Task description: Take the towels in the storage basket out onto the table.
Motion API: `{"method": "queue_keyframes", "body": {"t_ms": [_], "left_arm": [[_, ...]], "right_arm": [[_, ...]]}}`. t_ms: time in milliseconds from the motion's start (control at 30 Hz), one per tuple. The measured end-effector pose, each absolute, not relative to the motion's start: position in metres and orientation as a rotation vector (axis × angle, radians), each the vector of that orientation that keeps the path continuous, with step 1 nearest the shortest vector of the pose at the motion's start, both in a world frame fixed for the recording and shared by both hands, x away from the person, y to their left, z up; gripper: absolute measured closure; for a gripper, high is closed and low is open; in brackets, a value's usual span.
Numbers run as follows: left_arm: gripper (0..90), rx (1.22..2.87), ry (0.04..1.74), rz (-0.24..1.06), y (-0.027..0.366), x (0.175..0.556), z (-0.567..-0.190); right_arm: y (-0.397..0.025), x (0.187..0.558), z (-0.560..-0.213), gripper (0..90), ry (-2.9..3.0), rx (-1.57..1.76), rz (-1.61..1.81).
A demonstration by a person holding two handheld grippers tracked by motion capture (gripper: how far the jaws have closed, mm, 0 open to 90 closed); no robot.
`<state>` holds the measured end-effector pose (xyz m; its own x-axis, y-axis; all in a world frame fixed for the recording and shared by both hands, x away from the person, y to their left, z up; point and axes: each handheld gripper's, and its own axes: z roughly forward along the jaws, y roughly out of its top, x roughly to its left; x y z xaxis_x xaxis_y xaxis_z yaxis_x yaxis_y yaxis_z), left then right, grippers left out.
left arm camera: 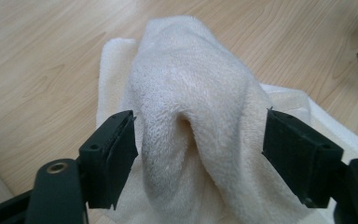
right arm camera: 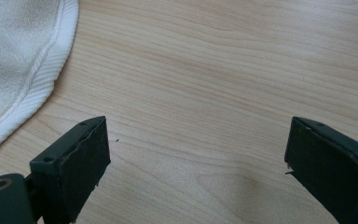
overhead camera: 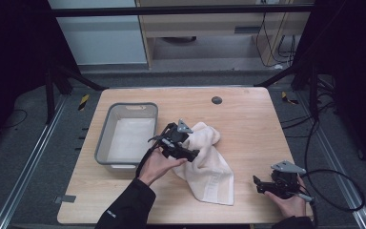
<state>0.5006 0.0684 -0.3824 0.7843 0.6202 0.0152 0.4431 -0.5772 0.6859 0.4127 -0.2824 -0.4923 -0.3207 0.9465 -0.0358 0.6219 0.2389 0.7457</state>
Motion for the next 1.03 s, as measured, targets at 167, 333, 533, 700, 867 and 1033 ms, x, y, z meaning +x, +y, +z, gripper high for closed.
{"method": "queue_keyframes", "body": {"t_ms": [167, 333, 533, 700, 867, 1033], "left_arm": [[21.3, 2.236, 0.789, 0.371, 0.083, 0.489, -0.373], [20.9, 2.192, 0.819, 0.389, 0.106, 0.477, -0.368], [20.6, 2.145, 0.849, 0.407, 0.130, 0.462, -0.371], [20.6, 2.105, 0.877, 0.441, 0.149, 0.451, -0.375], [20.7, 2.057, 0.907, 0.480, 0.170, 0.440, -0.380], [20.7, 2.021, 0.953, 0.493, 0.189, 0.433, -0.388]], "right_arm": [[-0.283, 0.412, -0.492, 6.4, 2.021, 1.439, 0.880], [-0.283, 0.412, -0.492, 6.3, 2.021, 1.439, 0.879], [-0.283, 0.412, -0.492, 6.3, 2.014, 1.432, 0.875], [-0.284, 0.412, -0.492, 6.3, 2.012, 1.431, 0.876], [-0.284, 0.411, -0.491, 6.3, 2.005, 1.437, 0.881], [-0.284, 0.411, -0.491, 6.4, 2.003, 1.435, 0.880]]}}
